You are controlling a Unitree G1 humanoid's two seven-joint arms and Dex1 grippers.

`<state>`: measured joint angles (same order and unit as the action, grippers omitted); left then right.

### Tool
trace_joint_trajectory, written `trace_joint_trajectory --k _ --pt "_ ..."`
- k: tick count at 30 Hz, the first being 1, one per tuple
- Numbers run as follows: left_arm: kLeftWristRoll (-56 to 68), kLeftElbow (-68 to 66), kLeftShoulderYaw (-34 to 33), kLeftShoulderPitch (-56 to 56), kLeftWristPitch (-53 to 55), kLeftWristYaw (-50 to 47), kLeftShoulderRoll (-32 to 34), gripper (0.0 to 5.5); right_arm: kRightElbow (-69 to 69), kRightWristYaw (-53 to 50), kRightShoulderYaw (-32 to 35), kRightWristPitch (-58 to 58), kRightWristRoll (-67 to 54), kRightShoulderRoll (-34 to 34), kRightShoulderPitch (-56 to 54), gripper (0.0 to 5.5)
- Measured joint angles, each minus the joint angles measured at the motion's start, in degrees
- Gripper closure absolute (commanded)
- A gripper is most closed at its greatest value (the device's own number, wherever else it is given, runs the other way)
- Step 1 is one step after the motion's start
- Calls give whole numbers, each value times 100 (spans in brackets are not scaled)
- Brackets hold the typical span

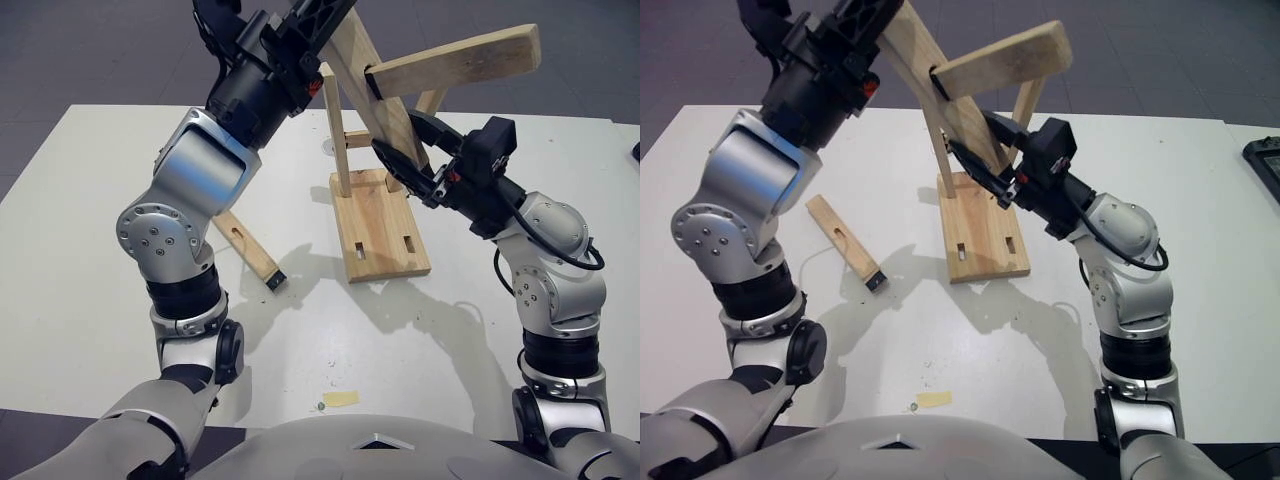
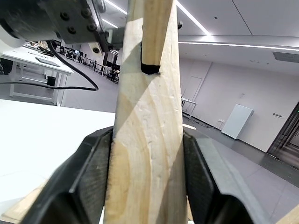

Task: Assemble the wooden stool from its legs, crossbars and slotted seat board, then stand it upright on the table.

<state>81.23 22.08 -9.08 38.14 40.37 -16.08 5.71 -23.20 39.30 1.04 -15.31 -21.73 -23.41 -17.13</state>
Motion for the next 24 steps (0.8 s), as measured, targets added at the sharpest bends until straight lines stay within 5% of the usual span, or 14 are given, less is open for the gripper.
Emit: trace_joint_trajectory --k 6,15,24 --pt "-56 -5 44 -63 -1 4 66 426 80 -12 -14 157 113 -8 2 343" --pt "-187 -96 69 -147 -2 6 171 441 185 -9 -68 318 231 -78 11 343" --pt "-827 -80 359 -276 14 362 247 445 357 137 -321 464 575 -248 105 187"
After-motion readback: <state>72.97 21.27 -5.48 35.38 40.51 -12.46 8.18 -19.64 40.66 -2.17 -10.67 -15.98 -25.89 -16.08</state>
